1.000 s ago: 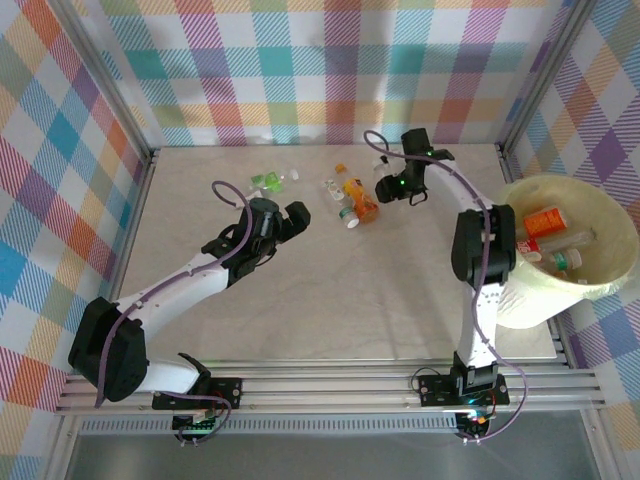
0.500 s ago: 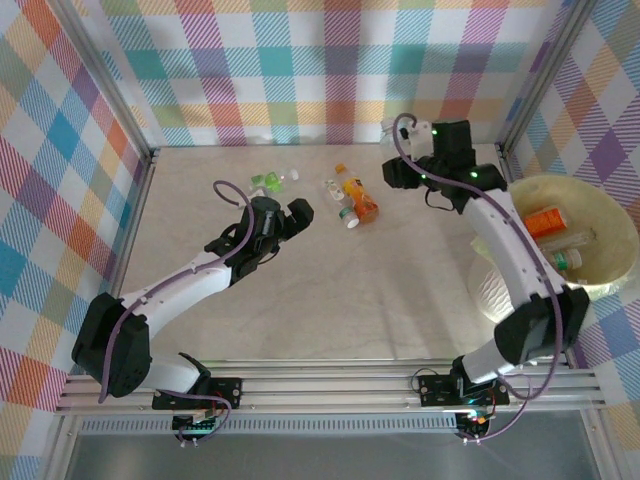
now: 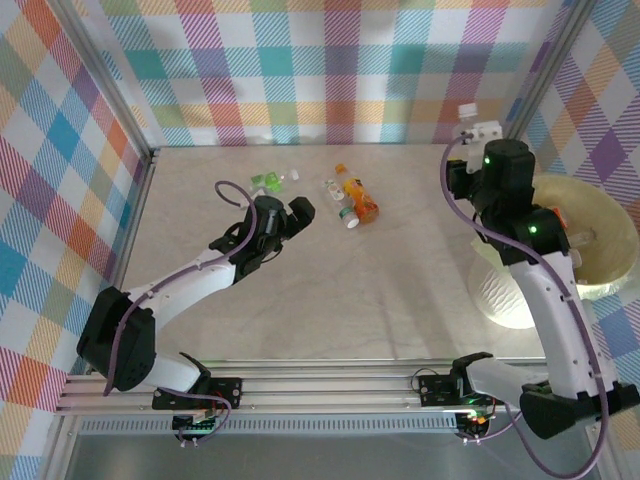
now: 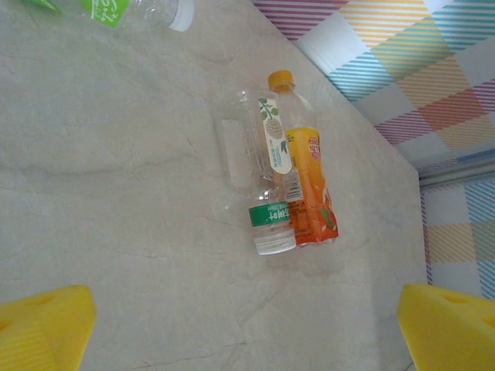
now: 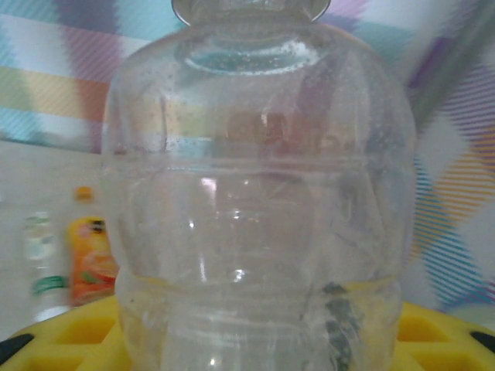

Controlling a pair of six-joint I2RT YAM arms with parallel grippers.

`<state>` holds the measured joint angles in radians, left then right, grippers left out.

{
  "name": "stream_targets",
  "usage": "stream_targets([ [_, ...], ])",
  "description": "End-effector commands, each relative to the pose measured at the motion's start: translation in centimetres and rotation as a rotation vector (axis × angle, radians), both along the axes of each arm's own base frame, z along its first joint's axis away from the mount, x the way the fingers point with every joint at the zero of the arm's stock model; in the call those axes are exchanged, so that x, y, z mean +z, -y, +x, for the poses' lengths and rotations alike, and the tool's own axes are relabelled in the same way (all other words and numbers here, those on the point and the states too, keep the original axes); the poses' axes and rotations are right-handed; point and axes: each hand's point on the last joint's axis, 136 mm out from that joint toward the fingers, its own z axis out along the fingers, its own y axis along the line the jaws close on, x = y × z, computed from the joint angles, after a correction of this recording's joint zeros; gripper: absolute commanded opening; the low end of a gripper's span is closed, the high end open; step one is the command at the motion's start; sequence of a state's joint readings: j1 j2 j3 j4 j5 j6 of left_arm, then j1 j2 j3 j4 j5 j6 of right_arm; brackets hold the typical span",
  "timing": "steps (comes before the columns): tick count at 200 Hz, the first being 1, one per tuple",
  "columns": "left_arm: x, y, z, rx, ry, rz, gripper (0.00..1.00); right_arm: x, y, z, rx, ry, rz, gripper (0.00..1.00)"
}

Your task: Put the plastic bottles in the bin

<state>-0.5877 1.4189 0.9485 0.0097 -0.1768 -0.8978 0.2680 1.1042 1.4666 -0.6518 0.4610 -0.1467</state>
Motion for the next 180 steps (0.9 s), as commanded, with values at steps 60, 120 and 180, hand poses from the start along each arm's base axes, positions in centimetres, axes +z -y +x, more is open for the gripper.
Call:
stream_targets([
  [60,3.3,2.0,0.9,-0.015,0.064,-0.06,1.0,1.3,13.5,-7.1,-0.574,0.133,-0.23,0.43],
  [120,3.4,4.0,0.7,-0.118,0.04,-0.049,1.0,-2.6,18.2,-10.0,-0.787,0.087,-0.192,0.41],
  [180,3.5,4.0,0.3,-0.128,0.041,-0.027,1.0,-4.3,22.8,-13.9,-1.045,0.109,-0.103,0.6],
])
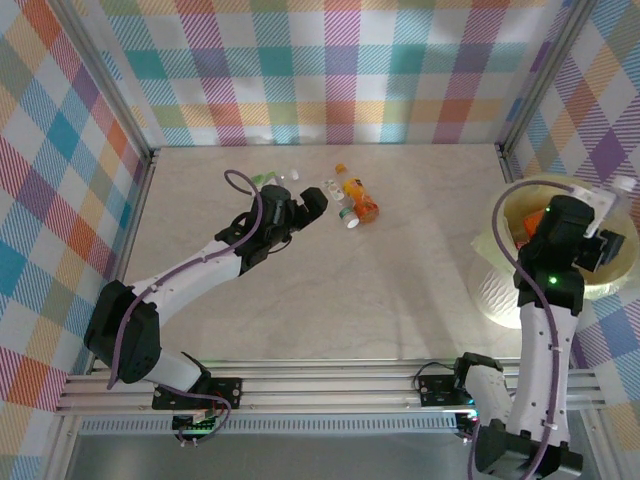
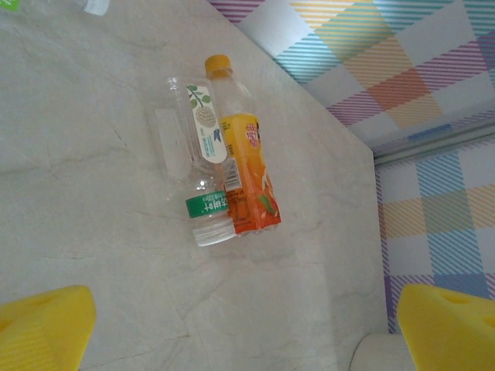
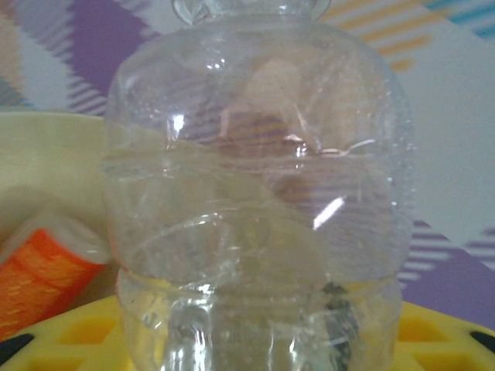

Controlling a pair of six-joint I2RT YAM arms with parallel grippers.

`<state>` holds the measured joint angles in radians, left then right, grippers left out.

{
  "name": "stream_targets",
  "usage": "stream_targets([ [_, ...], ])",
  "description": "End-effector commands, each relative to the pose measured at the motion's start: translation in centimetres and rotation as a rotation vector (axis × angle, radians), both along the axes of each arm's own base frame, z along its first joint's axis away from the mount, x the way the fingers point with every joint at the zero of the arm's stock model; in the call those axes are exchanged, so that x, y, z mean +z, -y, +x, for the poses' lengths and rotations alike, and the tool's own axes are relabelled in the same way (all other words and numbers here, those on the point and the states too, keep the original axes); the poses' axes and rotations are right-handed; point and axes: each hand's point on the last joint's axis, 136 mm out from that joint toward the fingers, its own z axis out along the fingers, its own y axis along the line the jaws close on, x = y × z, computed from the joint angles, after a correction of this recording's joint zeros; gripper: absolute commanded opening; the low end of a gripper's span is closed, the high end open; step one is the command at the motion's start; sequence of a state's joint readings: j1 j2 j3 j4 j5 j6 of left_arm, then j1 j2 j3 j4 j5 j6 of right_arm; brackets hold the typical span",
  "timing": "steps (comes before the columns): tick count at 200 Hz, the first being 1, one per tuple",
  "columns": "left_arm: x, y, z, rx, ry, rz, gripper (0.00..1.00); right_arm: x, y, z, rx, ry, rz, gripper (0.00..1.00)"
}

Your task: Put the plastic bottles in the bin

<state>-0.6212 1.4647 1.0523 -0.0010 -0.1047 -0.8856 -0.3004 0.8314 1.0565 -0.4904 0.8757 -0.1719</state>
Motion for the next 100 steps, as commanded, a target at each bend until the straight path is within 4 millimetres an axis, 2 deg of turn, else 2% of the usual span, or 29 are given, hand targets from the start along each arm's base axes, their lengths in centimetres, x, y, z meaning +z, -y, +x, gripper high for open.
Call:
stream_targets([
  [1,1.0,0.5,0.0,-0.026,0.02,0.02,1.0,0.8,1.1,-1.3,-0.093,0.127,0.015,0.61],
  [16,0.9,0.6,0.1,-0.026,0.016,0.022,1.0,0.3,1.7,-1.3,-0.121,0.126,0.034,0.67],
  [46,0.7,1.0,0.4,-0.033,0.01,0.02,1.0,-0.4,2.3,-0.8,-0.153,0.111,0.077,0.86],
  [70,0.5,1.1,0.5,-0.033,0.008,0.023,1.0,0.2,2.2,-0.9,-0.148,0.132,0.075,0.94],
  [100,0.4,1.0,0.7,-0.028,0.009,0.031,1.0,0.6,1.4,-0.2,-0.079,0.134,0.109,1.0],
])
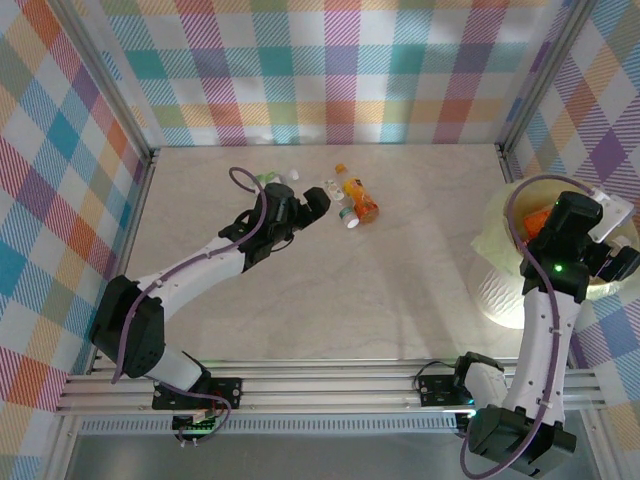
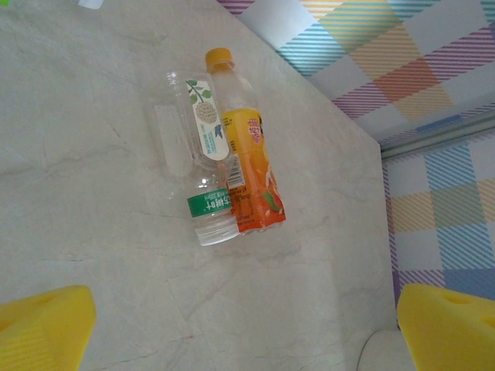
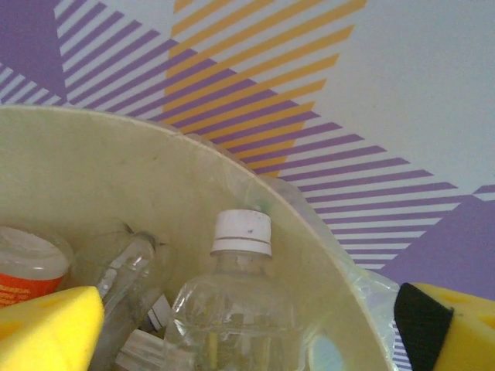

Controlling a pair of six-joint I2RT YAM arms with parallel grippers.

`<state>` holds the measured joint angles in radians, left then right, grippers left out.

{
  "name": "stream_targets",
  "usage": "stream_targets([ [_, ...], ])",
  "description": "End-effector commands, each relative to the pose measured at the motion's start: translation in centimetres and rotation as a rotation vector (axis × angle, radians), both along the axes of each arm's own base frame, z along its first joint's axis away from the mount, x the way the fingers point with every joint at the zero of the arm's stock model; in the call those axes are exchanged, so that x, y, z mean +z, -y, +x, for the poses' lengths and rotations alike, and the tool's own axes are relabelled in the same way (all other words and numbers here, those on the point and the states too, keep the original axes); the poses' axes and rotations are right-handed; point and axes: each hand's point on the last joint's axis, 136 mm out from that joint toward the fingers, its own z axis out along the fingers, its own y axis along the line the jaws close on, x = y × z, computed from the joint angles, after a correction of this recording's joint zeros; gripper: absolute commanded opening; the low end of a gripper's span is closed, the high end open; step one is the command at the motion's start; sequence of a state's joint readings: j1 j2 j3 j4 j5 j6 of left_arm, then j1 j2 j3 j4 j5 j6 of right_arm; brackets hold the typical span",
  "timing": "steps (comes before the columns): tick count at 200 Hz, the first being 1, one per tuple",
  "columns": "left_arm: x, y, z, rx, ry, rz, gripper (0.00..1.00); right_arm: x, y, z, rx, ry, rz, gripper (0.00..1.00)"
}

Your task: Put the plastic bottles in the bin

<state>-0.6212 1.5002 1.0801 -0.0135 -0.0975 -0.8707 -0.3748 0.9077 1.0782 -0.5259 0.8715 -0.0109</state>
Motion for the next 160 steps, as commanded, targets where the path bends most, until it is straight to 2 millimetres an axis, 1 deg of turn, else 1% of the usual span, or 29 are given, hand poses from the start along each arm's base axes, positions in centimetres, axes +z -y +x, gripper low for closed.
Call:
stream_targets([
  [1,0.9,0.5,0.2,-0.015,0.02,0.011,1.0,2.3,-0.6,0.0,0.037,0.081,0.013,1.0],
  [19,0.6,0.4,0.2,-0.011,0.017,0.016,1.0,2.2,-1.7,0.8,0.117,0.111,0.064,1.0],
  [54,0.3,-0.3,0.1,0.016,0.018,0.03,1.0,2.2,-6.1,4.2,0.422,0.178,0.228,1.0],
  [87,0.2,-1.0,-0.1,0.041,0.02,0.047,1.0,2.5,-8.3,5.7,0.533,0.211,0.336,1.0],
  [104,0.2,-1.1,-0.2,0.036,0.023,0.059,1.0,3.2,-9.8,6.2,0.614,0.248,0.371,1.0],
  [131,0.3,-1.2,0.0,0.036,0.029,0.073,1.0,4.8,-13.8,7.2,0.821,0.317,0.467,1.0],
  [160,0.5,-1.2,0.1,0.035,0.041,0.081,1.0,6.6,-17.8,7.8,1.015,0.38,0.553,1.0],
])
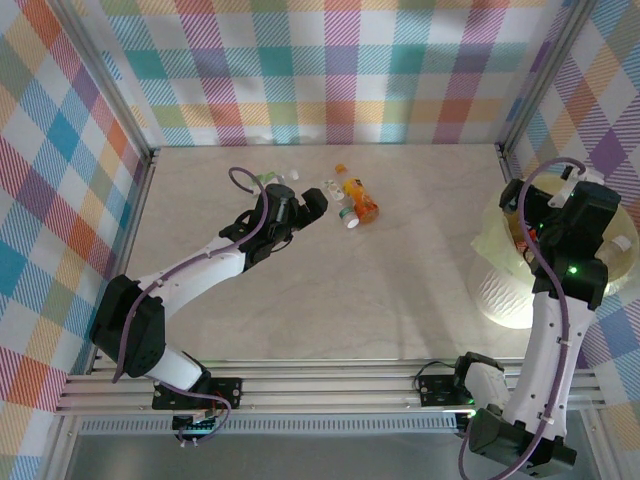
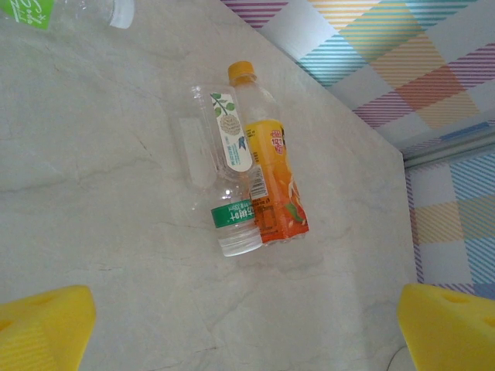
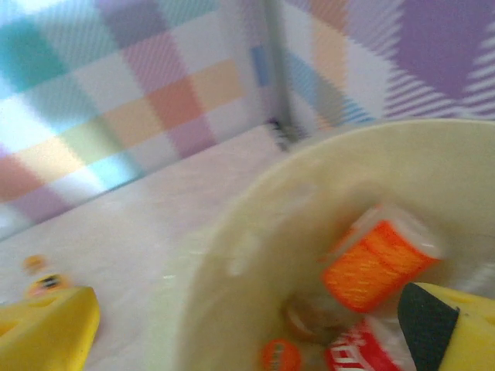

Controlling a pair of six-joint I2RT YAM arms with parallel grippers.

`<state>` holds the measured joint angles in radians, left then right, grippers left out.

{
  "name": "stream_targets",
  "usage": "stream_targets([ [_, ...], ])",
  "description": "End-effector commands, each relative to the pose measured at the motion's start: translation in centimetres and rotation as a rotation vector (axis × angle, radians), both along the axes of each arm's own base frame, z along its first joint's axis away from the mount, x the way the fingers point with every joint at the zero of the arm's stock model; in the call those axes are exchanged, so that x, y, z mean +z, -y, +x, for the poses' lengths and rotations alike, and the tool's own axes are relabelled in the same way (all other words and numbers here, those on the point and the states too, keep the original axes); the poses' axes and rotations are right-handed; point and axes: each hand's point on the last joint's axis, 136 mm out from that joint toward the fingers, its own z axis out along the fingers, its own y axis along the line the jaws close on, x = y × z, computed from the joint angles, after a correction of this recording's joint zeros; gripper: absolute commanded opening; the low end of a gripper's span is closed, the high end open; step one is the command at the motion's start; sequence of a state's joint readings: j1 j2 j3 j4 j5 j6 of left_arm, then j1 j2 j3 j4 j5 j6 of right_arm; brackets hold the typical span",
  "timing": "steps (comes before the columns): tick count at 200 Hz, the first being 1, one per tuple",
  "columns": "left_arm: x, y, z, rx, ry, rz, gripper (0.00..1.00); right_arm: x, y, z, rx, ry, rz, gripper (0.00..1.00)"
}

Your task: Put the plastic bottles in the bin

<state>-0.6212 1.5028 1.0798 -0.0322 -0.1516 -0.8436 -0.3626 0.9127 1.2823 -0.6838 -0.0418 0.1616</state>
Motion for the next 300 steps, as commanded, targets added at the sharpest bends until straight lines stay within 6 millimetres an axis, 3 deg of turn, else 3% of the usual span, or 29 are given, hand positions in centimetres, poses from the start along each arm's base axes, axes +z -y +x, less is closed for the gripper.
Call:
stream_targets([
  [1,0.9,-0.3,-0.2,0.0,0.032,0.028,1.0,3.3,-5.0,0.2,0.233,0.118,0.109,1.0],
  [55,0.5,-1.6,0.0,0.041,0.052,0.086,1.0,4.6,-12.3,1.6,0.538,0.149,0.167,1.0],
  [84,0.3,-3.0,0.3,0.085,0.044,0.154,1.0,3.6,-17.0,2.8,0.679,0.103,0.107,1.0],
  [160,0.5,-7.2,3.8,0.15,0.001,0.289,1.0,0.7,-25.2,6.9,0.837,0.053,0.121,1.0],
  [209,-2.1,-11.4,8.6,0.184,-0.085,0.441,1.0,-0.7,-26.5,7.9,0.828,0.02,0.118,1.0],
  [263,-5.2,-13.4,15.4,-0.069,-0.137,0.73,1.0,-0.9,-25.0,7.6,0.771,0.016,0.063,1.0],
  [300,-7.7,-14.2,18.3,-0.263,-0.176,0.744,1.0,-0.7,-24.4,7.2,0.75,0.022,0.04,1.0],
])
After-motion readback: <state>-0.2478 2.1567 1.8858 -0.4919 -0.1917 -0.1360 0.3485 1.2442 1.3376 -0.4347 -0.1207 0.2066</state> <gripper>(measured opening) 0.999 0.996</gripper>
